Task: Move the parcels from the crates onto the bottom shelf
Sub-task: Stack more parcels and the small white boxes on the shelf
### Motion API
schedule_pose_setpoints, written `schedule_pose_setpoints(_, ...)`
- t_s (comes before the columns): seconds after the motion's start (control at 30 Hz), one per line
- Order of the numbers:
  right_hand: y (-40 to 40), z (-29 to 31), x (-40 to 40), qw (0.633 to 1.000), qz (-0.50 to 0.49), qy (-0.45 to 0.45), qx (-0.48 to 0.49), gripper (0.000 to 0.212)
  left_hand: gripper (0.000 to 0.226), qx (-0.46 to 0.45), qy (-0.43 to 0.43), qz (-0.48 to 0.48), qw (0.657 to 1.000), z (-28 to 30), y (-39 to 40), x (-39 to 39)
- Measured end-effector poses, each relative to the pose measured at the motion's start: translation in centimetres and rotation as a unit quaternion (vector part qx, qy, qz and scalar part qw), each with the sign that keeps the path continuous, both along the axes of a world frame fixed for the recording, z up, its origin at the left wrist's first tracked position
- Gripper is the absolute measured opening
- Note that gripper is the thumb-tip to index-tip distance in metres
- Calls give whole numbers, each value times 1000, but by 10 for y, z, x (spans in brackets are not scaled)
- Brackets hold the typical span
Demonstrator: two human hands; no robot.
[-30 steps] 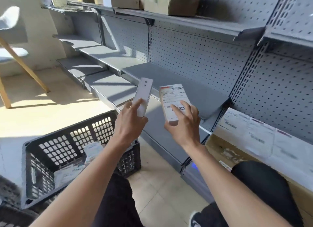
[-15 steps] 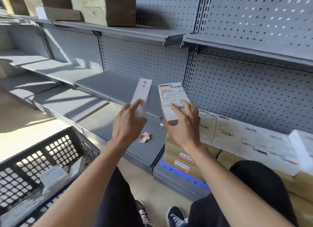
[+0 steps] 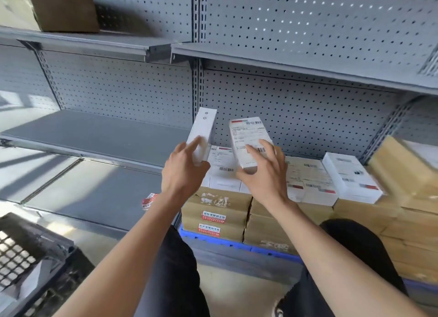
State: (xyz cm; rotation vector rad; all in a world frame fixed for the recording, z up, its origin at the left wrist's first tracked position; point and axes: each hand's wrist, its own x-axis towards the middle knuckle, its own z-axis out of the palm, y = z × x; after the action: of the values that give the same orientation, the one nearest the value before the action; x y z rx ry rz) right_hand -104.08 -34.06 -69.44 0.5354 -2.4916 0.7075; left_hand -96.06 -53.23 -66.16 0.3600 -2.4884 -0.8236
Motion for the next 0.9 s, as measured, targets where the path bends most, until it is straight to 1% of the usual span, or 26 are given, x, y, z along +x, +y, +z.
schedule_pose_setpoints(0.2, 47, -6, -13, 999, -30, 8, -8, 62, 56, -6, -7, -41, 999, -1, 41, -30)
schedule_pose_setpoints(0.57, 151, -22, -29, 996, -88, -14, -10, 61, 54, 7, -7, -114, 993, -13, 139, -70)
schedule_pose_setpoints(0.7, 189, -19, -28, 993, -116, -20, -10, 64, 55, 16, -15, -143, 989, -16, 175, -81)
schedule_pose_setpoints(0.9, 246, -17, -28, 989, -147, -15, -15, 62, 57, 20, -10, -185, 983, -18, 223, -98)
